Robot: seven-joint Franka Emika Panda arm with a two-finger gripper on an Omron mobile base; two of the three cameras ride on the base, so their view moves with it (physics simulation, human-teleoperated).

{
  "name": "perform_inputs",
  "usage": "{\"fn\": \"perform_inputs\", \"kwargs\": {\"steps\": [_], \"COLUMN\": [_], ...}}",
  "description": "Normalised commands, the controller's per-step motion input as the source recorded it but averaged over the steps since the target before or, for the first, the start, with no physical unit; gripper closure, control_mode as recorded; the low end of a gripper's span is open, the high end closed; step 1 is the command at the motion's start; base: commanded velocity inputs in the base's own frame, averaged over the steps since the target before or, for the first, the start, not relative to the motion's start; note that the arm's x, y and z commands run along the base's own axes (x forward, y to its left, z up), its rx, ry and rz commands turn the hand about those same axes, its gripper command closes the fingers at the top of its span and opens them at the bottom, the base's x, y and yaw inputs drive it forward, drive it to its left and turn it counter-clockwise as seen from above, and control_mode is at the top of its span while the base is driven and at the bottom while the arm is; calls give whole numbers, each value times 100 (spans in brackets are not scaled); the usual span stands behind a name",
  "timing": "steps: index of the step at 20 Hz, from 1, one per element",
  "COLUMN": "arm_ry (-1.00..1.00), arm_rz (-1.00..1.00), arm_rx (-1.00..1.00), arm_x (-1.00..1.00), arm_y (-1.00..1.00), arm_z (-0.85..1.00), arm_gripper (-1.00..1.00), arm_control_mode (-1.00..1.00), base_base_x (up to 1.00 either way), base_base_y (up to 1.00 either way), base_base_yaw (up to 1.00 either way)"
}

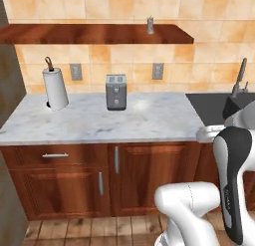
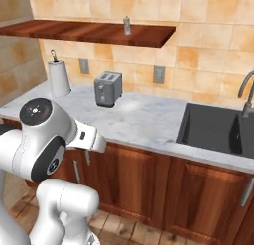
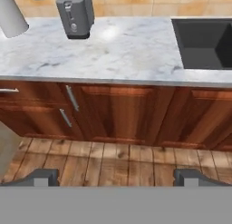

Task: Get the candle and the wine from the cabinet and move them to the dining counter.

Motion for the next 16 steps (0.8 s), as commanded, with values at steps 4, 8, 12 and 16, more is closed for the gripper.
{"fn": "perform_inputs", "kwargs": {"steps": [4, 8, 12, 16], "arm_ry": [0, 0, 0, 0], "arm_rz": [0, 0, 0, 0], "arm_rx": [0, 0, 0, 0], "arm_x": [0, 0, 0, 0], "arm_y": [0, 0, 0, 0], "arm_z": [0, 0, 0, 0], "arm_gripper": [-100, -100, -100, -100], "arm_control_mode": [100, 100, 100, 100], "base_base_x": [70, 73, 69, 65], "base_base_y": [49, 42, 26, 5], "base_base_yaw": [-1, 0, 0, 0]}}
